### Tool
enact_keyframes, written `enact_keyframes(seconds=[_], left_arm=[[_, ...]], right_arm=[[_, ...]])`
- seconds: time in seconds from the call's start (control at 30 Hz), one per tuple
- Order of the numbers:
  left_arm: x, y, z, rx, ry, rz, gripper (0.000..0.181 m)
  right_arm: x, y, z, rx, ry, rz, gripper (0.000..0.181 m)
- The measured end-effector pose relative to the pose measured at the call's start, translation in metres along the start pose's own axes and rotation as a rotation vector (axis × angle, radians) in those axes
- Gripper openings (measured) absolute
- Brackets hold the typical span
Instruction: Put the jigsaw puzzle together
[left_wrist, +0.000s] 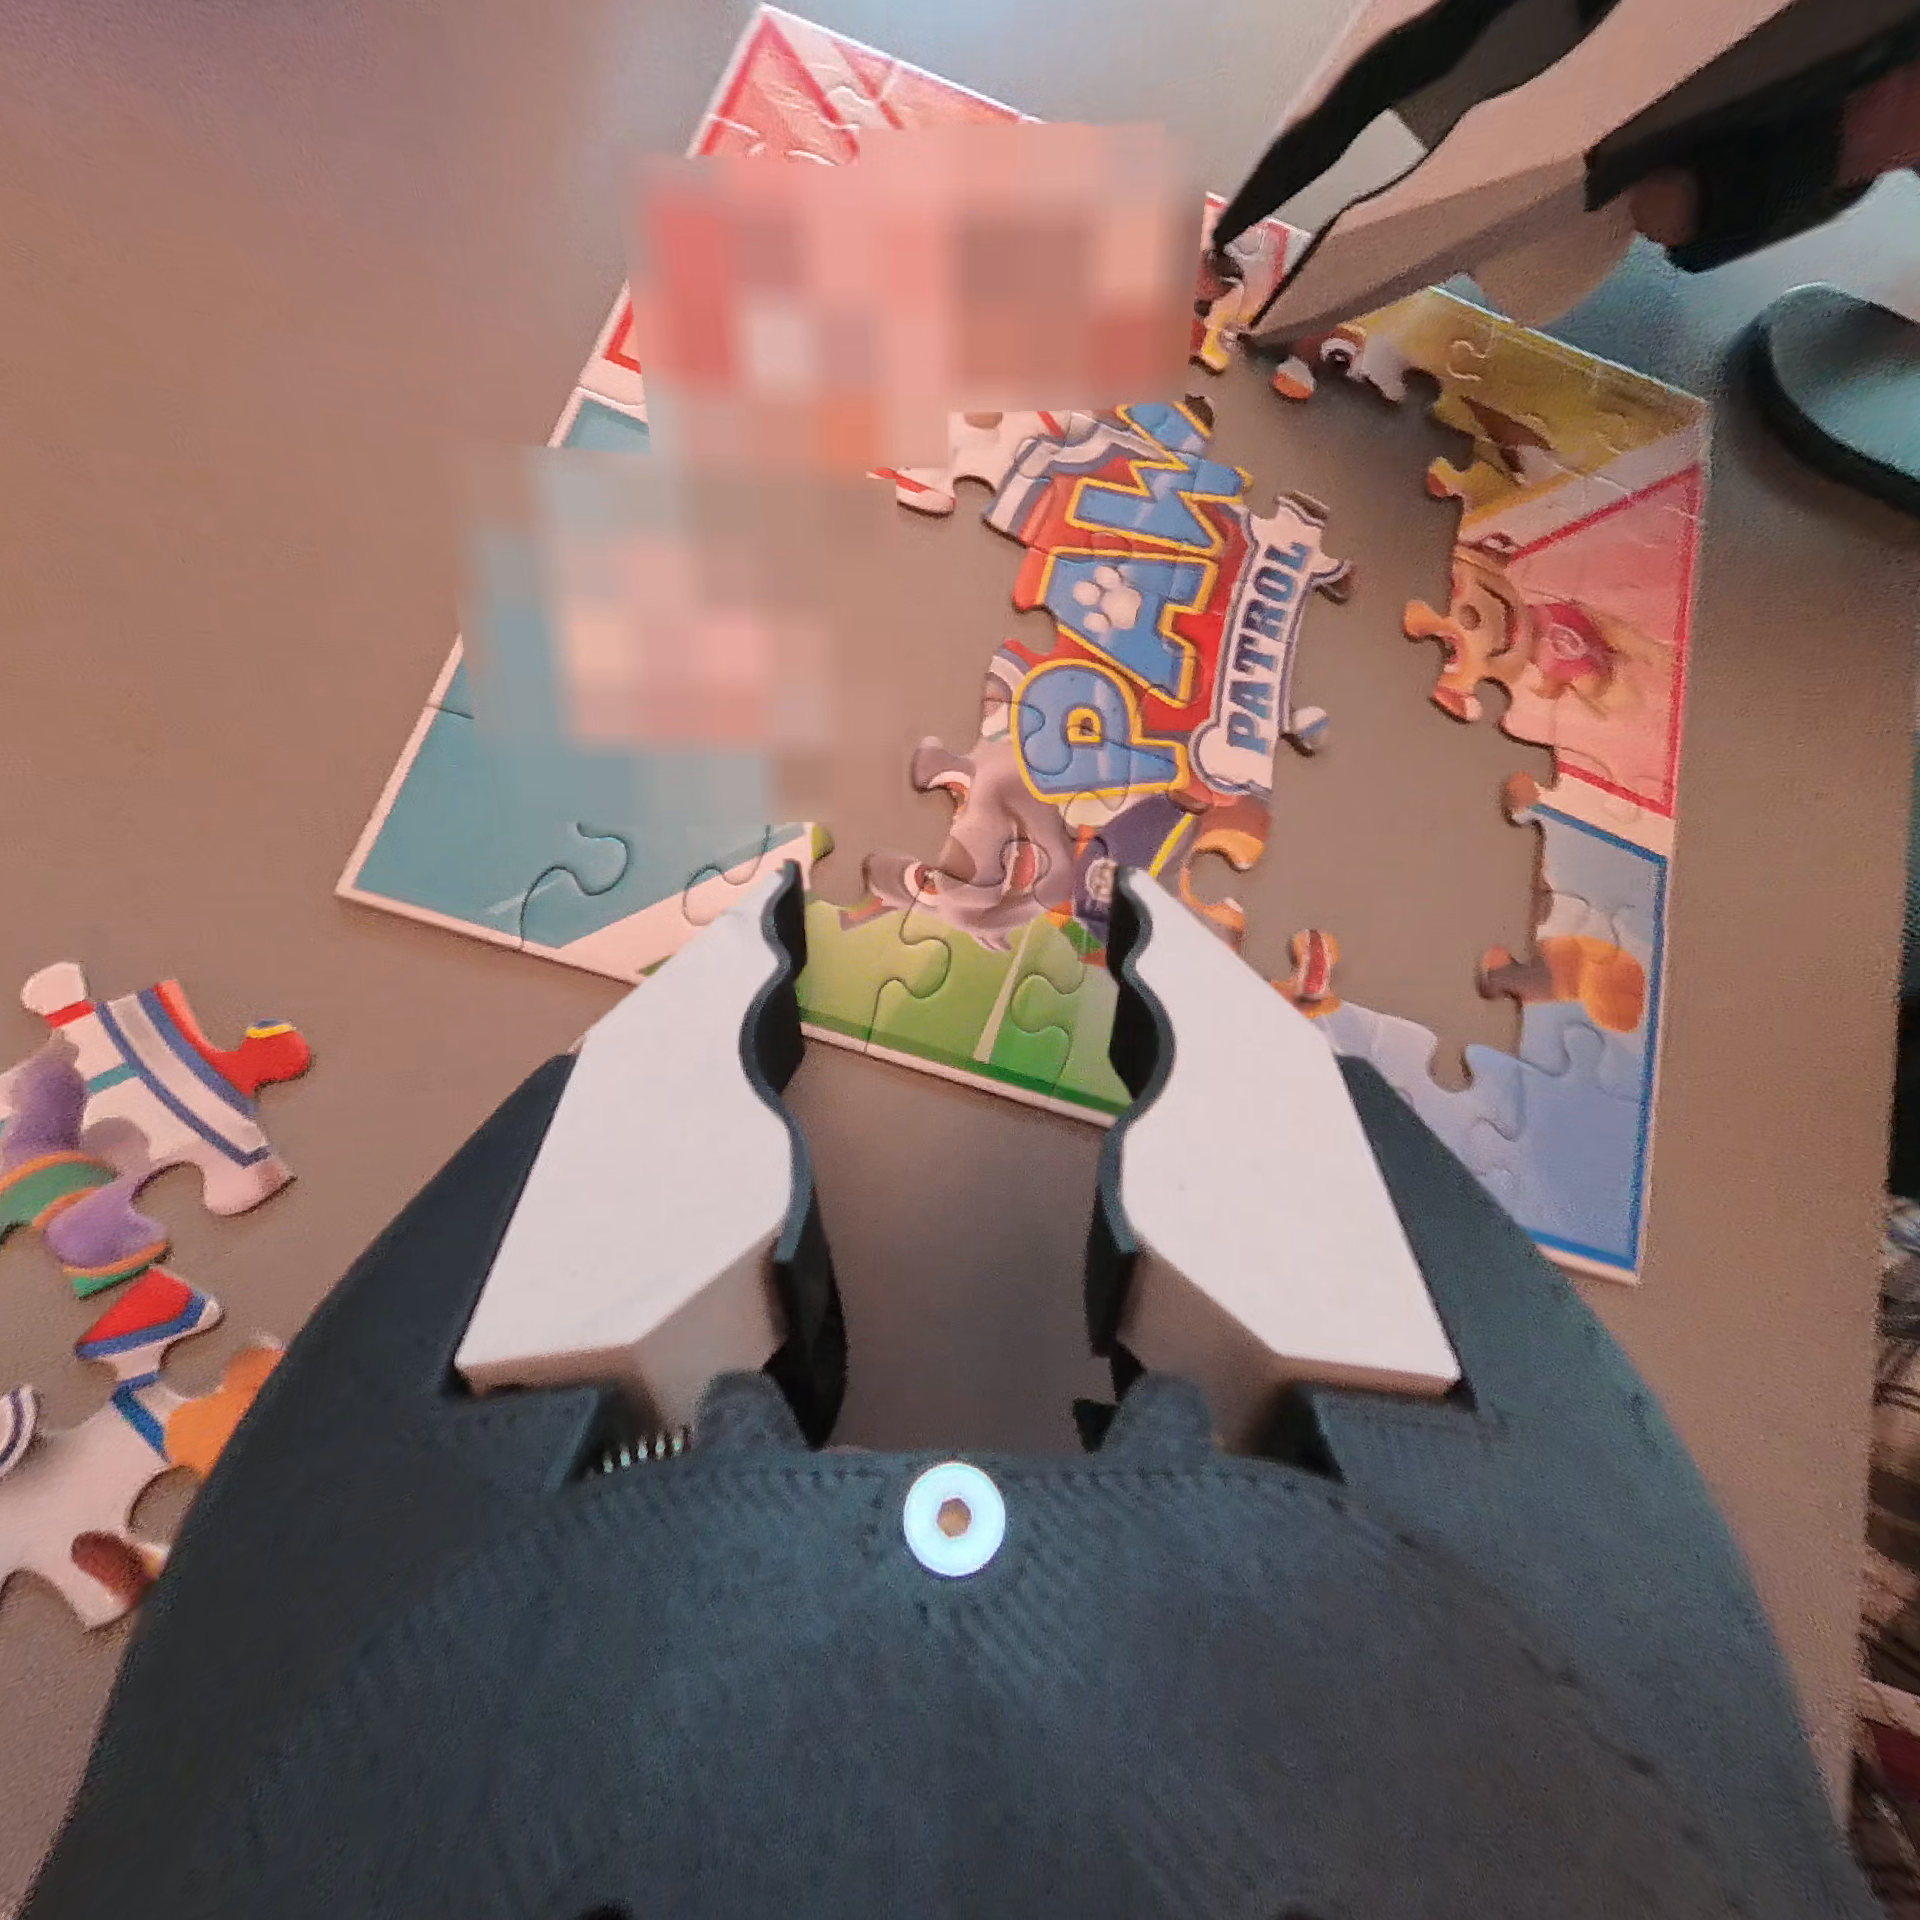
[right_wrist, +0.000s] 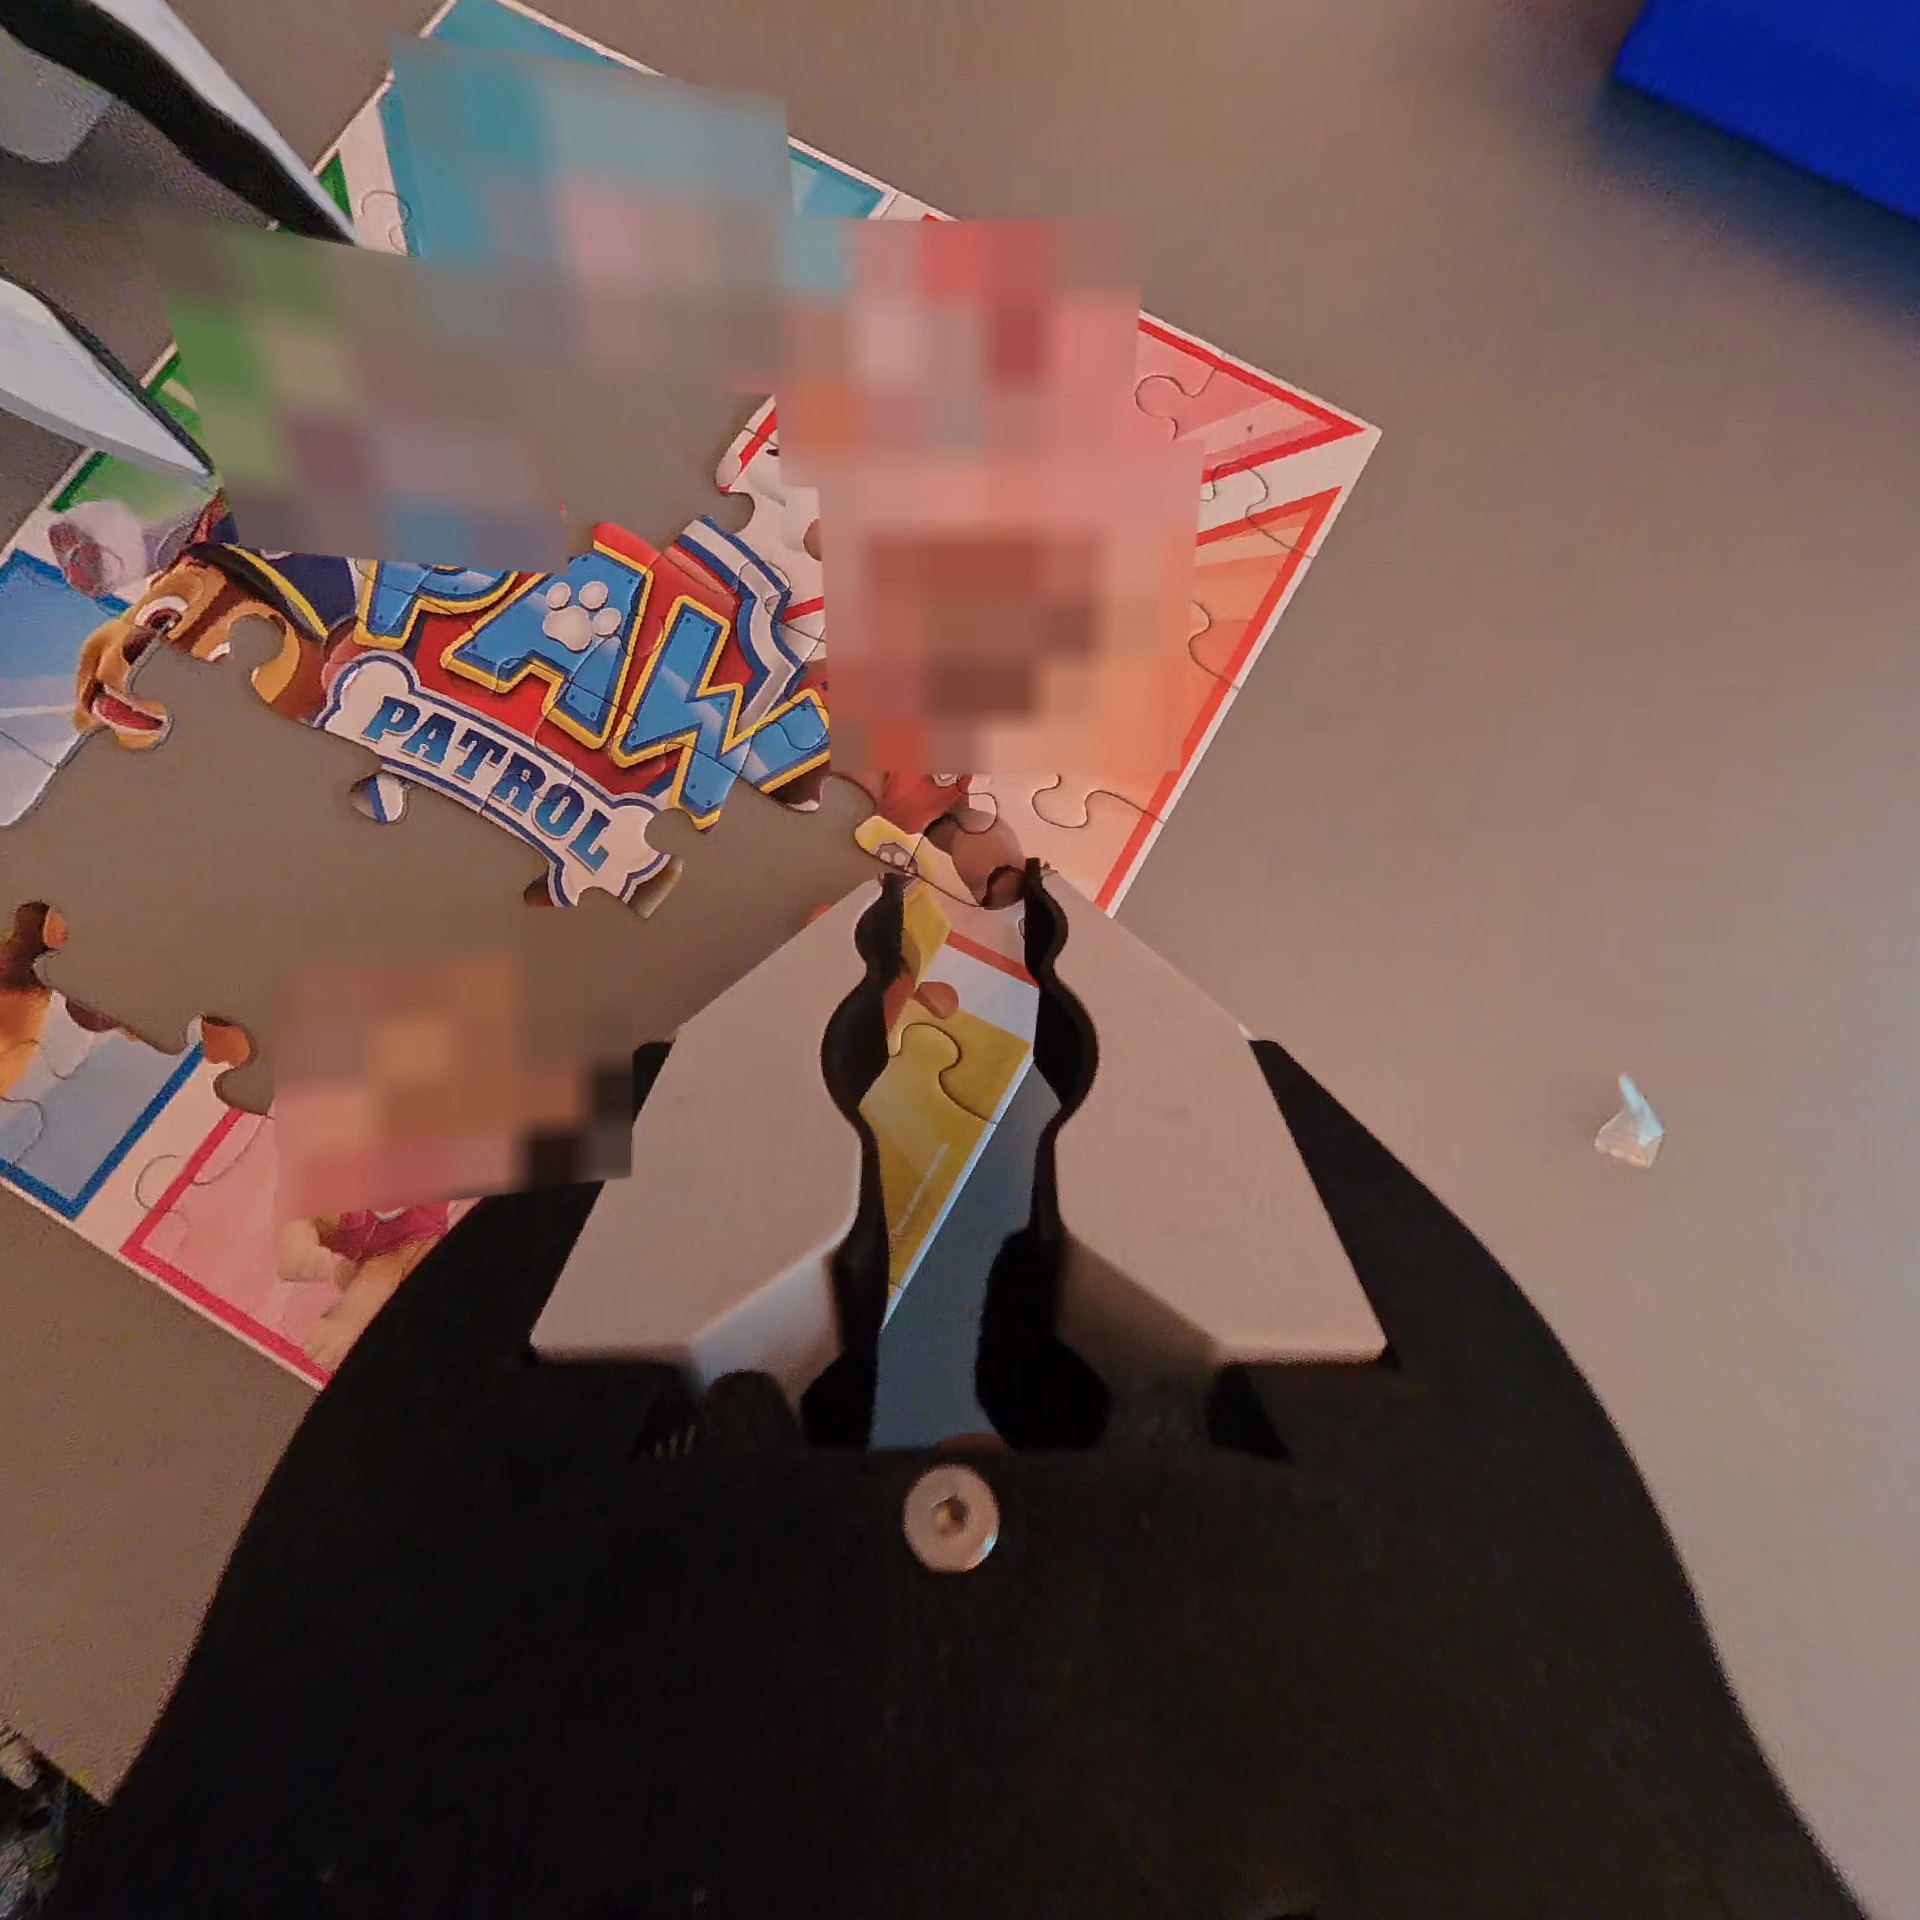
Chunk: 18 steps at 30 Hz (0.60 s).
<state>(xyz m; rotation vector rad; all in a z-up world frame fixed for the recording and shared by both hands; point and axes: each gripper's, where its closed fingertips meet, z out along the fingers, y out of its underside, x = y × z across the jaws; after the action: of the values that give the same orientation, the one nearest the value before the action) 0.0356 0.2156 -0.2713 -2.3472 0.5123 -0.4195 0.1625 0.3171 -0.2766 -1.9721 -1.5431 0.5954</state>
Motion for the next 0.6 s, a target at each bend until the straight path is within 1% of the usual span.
enact_keyframes(seconds=[0.07, 0.1, 0.13, 0.17, 0.23, 0.27, 0.33, 0.37, 0.43, 0.5, 0.53, 0.6], left_arm=[[-0.006, 0.003, -0.004, -0.016, -0.046, 0.021, 0.065], [-0.007, 0.004, -0.013, -0.015, -0.058, 0.029, 0.065], [-0.008, 0.004, -0.026, -0.001, -0.066, 0.033, 0.064], [-0.012, 0.007, -0.042, 0.009, -0.090, 0.038, 0.062], [-0.037, 0.024, -0.078, -0.016, -0.182, 0.042, 0.058], [-0.054, 0.036, -0.095, -0.047, -0.228, 0.029, 0.059], [-0.079, 0.063, -0.126, -0.102, -0.255, -0.023, 0.059], [-0.091, 0.073, -0.136, -0.119, -0.260, -0.049, 0.058], [-0.104, 0.086, -0.142, -0.130, -0.242, -0.069, 0.057], [-0.108, 0.105, -0.133, -0.210, -0.230, -0.076, 0.058], [-0.105, 0.114, -0.127, -0.251, -0.214, -0.063, 0.058], [-0.099, 0.112, -0.121, -0.219, -0.204, -0.073, 0.061]], right_arm=[[-0.004, 0.002, -0.003, -0.004, 0.001, 0.016, 0.022], [-0.005, 0.001, -0.006, 0.004, 0.002, 0.025, 0.024], [-0.007, -0.002, -0.010, 0.037, 0.003, 0.033, 0.033], [-0.010, -0.006, -0.015, 0.079, 0.000, 0.036, 0.031], [-0.015, -0.008, -0.023, 0.118, 0.014, 0.019, 0.029], [-0.018, -0.008, -0.026, 0.129, 0.025, 0.004, 0.029], [-0.025, -0.011, -0.031, 0.163, 0.032, -0.021, 0.030], [-0.030, -0.014, -0.033, 0.181, 0.035, -0.031, 0.029], [-0.038, -0.019, -0.037, 0.211, 0.031, -0.040, 0.029], [-0.046, -0.024, -0.041, 0.237, 0.023, -0.045, 0.029], [-0.049, -0.027, -0.043, 0.249, 0.018, -0.049, 0.029], [-0.057, -0.032, -0.046, 0.267, 0.009, -0.056, 0.029]])
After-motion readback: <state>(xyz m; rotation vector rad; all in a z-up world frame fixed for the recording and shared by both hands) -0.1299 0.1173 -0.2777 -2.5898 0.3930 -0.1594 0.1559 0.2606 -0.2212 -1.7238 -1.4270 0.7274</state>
